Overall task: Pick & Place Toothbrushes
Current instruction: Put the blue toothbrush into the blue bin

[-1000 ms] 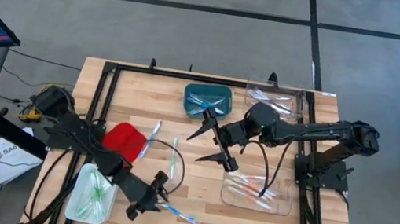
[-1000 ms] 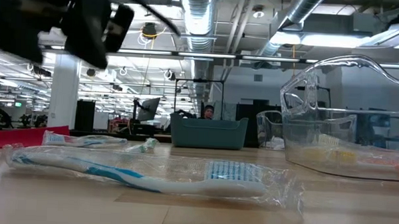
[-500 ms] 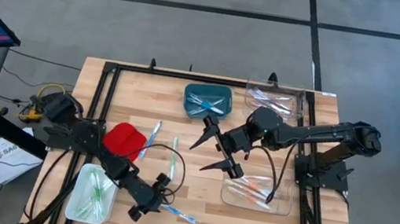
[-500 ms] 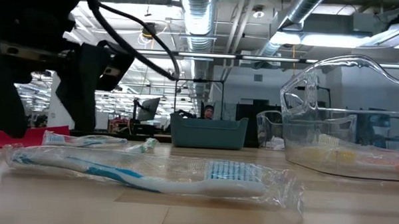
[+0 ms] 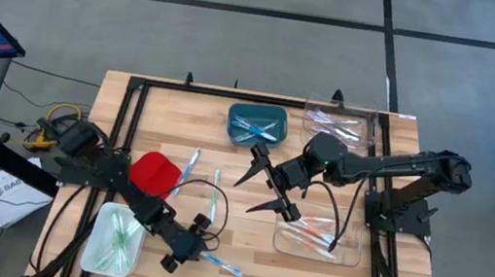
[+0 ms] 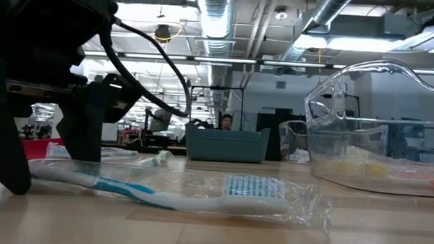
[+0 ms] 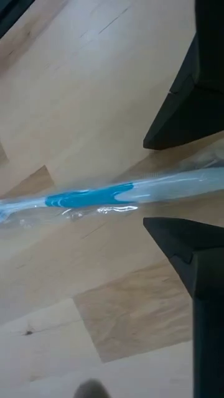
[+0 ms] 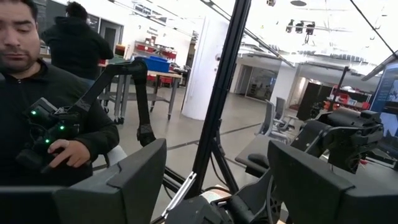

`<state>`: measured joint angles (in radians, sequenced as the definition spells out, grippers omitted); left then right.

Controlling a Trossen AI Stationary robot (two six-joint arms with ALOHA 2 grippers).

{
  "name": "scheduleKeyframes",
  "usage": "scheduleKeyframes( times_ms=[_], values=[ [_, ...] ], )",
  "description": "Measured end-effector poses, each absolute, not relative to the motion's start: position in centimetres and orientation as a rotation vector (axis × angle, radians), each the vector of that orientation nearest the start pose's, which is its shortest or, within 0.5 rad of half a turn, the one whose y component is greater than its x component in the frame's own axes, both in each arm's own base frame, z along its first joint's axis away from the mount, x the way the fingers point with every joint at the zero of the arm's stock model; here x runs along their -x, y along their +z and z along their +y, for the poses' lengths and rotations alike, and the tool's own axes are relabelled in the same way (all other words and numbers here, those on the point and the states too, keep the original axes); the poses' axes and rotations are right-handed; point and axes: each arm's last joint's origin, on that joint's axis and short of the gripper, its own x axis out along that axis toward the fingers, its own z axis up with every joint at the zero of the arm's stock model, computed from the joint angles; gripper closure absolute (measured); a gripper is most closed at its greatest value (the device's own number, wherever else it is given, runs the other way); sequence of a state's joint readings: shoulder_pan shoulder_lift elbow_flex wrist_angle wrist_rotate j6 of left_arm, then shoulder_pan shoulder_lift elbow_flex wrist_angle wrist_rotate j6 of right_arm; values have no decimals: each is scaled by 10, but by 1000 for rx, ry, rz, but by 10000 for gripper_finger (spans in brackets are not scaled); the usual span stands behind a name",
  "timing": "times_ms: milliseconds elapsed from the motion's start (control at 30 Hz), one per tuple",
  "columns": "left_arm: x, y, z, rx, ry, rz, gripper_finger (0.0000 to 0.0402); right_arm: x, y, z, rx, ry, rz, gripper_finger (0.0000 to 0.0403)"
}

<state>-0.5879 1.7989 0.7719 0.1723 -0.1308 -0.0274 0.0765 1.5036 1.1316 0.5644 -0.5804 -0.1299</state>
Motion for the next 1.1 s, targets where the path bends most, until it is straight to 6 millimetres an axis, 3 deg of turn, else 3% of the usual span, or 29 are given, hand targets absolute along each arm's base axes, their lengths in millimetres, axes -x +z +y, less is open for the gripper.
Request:
scheduleKeyframes(
  times_ms=[267,667,933,1100],
  values=[
    [-272,108,-172,-261,-411,819,230,-340,351,43,165,645,-226,128],
    [-276,107,-162,-181,-404,863,384,-340,351,45,165,652,-227,128],
    [-273,111,-161,-189,-348,865,385,-340,351,45,155,653,-221,128],
    [-266,133,-159,-226,-279,813,385,-340,350,45,161,652,-220,128]
  ],
)
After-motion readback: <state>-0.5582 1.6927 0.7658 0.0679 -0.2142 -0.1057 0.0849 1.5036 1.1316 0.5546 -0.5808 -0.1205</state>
